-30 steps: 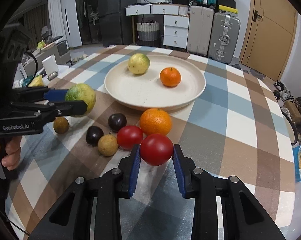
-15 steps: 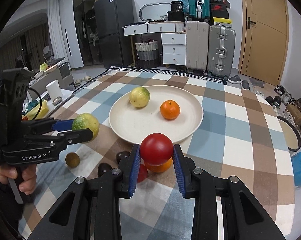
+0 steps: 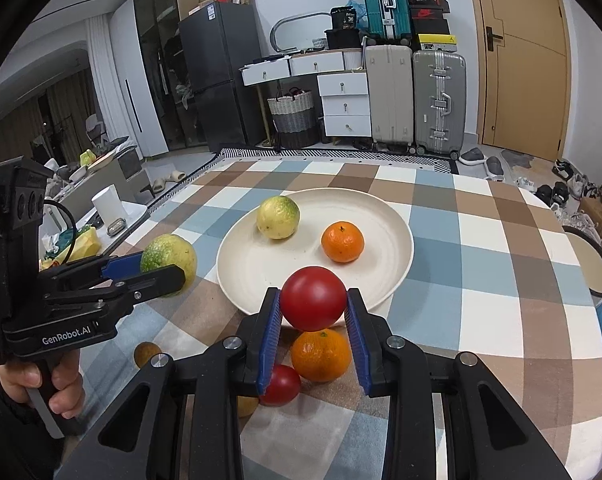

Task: Organize fruits
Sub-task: 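Carry the green fruit and tomato into the white plate and open both grippers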

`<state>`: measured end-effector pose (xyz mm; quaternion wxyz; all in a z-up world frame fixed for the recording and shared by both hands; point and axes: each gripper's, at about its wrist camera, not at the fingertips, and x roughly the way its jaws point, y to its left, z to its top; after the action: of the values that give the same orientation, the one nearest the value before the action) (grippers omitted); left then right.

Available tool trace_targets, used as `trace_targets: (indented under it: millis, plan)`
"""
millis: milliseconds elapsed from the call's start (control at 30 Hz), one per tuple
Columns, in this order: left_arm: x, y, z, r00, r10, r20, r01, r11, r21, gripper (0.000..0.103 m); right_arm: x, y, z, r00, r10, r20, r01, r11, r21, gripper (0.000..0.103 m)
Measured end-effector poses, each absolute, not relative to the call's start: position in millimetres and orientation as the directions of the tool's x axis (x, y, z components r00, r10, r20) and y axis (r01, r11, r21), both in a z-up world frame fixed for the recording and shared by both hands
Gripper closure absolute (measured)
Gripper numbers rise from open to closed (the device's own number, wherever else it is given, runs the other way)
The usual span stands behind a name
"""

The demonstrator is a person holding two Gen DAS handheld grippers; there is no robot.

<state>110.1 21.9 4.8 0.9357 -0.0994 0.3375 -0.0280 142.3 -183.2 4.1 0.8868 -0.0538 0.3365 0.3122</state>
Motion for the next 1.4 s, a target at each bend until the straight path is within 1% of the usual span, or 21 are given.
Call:
trace_targets:
  millis: [233,667,1200,1267,1333,1400]
  plan:
    - [123.8,12.4,10.5,0.783,-0.106,-0.612,-0.009,0.983,-0.181,0.057,151.1,-183.2,1.7,0.579,0.52,-0.628,-0.575,0.807,0.137,0.07]
    - [146.1,7.4,11.6,0.774,-0.114,-0.623,0.004,0.985,-0.174,0.057,169.3,-175.1,14.2,0.568,0.488,-0.663,-0.588,0.804,0.088,0.07]
    - [179.8,4.6,-14.2,0.734,-0.091,-0.674,-0.009,0.99,-0.143,0.057,202.3,-167.2,-28.6,0.522,0.457,-0.72,-0.539,0.831,0.138,0.07]
    - [181.2,2.6,-18.6,0.721,-0.091,-0.687,-0.005,0.991,-0.136,0.057,202.9,-168.7,-29.7,0.523,0.463,-0.716,-0.537,0.831,0.145,0.07]
    - [180.1,2.7,-19.9,0.723,-0.093,-0.685,-0.004,0.99,-0.138,0.057,202.4,-169.0,-29.5,0.527,0.462,-0.713,-0.536,0.832,0.142,0.07]
    - [176.6,4.5,-16.7,0.741,-0.085,-0.666,-0.01,0.991,-0.137,0.057,200.5,-170.8,-27.4,0.541,0.465,-0.701,-0.534,0.834,0.141,0.063]
